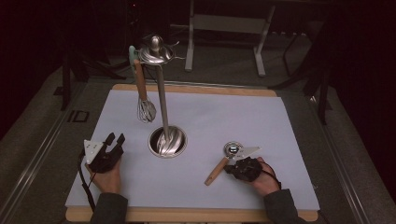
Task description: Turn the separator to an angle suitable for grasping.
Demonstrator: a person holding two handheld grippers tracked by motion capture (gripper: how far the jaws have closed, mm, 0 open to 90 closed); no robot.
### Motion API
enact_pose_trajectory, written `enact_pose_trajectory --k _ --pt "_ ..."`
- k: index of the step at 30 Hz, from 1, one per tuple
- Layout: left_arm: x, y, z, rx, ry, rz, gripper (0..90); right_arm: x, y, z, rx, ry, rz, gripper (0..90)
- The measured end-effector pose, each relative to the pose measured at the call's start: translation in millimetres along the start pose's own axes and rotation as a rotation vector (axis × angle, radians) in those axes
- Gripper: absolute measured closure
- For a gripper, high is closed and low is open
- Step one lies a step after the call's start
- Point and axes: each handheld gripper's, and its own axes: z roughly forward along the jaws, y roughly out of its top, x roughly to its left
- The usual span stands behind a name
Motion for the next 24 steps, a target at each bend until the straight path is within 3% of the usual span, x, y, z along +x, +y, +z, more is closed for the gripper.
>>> enact_pose_trajectory --k 13,24 --pt "0.2 -6.1 6.6 0.031 -0.003 0.032 58.6 17.9 19.3 17.0 0.030 0.011 -0.098 87.8" --pt "-1.3 -9.8 12.0 0.068 -0.017 0.050 58.6 10.5 52.2 36.4 0.025 -0.012 -0.131 88.5"
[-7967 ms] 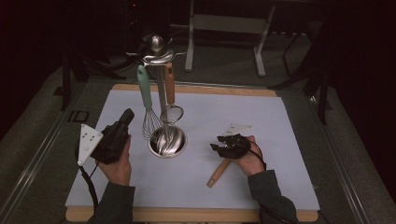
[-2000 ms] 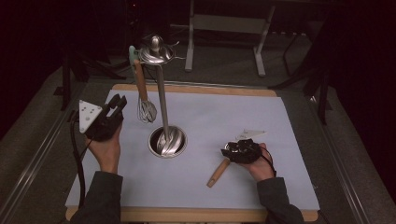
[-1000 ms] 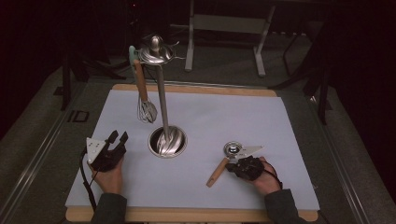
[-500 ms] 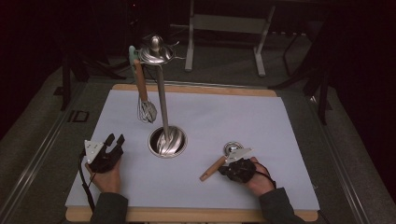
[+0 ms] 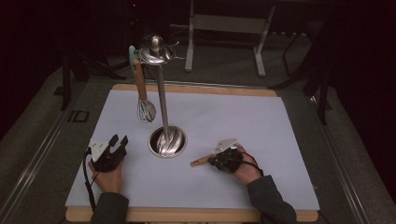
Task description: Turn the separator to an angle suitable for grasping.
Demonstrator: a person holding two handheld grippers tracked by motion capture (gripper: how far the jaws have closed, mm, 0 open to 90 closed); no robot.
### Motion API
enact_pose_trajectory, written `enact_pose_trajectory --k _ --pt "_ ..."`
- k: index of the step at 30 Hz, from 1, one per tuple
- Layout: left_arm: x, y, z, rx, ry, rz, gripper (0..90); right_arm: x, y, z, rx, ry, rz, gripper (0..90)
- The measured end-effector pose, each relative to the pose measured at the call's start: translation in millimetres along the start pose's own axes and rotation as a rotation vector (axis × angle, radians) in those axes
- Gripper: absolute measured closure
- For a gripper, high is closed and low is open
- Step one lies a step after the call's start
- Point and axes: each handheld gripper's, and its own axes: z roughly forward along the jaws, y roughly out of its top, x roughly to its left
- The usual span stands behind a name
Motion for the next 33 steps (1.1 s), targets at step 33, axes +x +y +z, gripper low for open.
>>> enact_pose_trajectory --k 33 --pt "-2.4 -0.7 2.8 0.027 -0.003 0.024 58.6 -88.6 31.3 3.7 0.133 -0.006 0.161 58.3"
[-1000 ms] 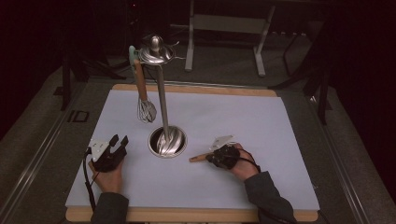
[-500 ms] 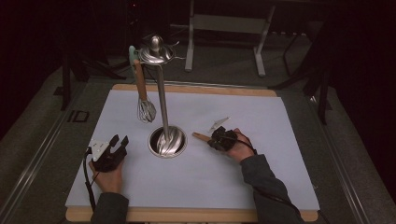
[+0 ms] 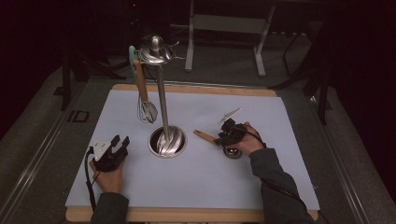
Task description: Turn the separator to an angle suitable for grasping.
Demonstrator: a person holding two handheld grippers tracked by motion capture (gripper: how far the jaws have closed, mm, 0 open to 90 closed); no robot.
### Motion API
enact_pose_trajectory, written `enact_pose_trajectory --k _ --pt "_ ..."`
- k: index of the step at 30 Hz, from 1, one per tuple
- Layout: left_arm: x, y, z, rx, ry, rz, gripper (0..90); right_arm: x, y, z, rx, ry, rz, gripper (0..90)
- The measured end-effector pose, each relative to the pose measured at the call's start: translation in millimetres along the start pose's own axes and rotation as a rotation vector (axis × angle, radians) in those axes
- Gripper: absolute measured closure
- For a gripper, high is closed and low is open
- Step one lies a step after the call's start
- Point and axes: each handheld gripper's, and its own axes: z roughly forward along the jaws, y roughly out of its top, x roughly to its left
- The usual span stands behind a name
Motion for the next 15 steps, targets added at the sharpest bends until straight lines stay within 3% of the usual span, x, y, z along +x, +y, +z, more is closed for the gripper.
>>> enact_pose_trajectory --k 3,4,5,15 --pt "-1.4 0.1 0.0 0.002 0.003 0.010 58.6 -2.9 -3.5 9.0 0.078 0.014 0.009 59.9" --pt "-1.4 0.1 0.0 0.002 0.003 0.010 58.6 -2.9 -3.5 9.0 0.078 0.014 0.009 59.9" --pt "-1.5 0.1 0.1 0.003 0.003 0.012 58.6 -2.6 -4.2 10.8 0.087 0.015 0.010 66.7" --pt "-1.5 0.2 0.1 0.003 0.002 0.008 58.6 4.7 5.6 10.8 0.169 -0.007 0.011 69.1"
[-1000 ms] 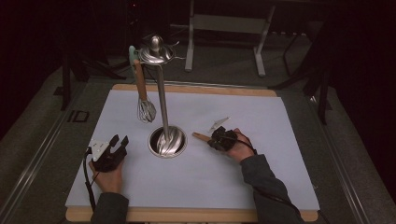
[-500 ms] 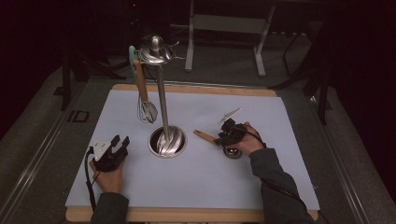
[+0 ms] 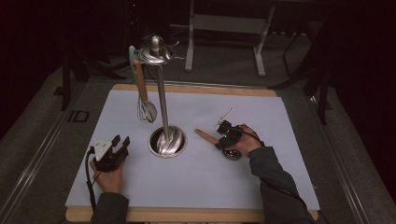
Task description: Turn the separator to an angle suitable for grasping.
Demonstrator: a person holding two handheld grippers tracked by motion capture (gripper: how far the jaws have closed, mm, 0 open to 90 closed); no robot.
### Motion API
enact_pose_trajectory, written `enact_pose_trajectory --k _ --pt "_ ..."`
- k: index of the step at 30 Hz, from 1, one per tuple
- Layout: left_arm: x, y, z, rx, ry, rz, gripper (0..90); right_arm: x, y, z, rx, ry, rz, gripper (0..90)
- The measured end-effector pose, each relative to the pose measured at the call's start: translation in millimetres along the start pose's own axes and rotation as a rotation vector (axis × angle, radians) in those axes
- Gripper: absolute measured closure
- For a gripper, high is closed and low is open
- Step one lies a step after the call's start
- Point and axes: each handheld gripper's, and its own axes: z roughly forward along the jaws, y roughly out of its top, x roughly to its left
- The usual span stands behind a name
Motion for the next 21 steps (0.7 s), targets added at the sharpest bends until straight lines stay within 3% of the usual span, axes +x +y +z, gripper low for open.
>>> enact_pose_trajectory --k 5,6,8,14,21 --pt "0.2 0.1 0.0 0.000 0.000 0.000 58.6 -3.6 -0.6 -1.0 -0.020 0.027 0.032 68.1" --pt "0.2 0.0 0.0 0.001 0.001 0.001 58.6 -6.0 -0.9 -2.3 -0.027 0.060 0.049 68.0" --pt "0.1 0.0 0.2 0.001 0.001 0.002 58.6 -6.4 -0.7 -5.2 -0.048 0.083 0.059 67.9" --pt "0.0 0.0 0.1 0.002 0.002 0.004 58.6 -5.6 2.0 -5.0 -0.020 0.085 0.057 70.0" --pt "-0.1 0.0 0.3 0.002 0.001 0.005 58.5 -6.3 3.1 2.0 0.005 0.100 0.090 69.6"
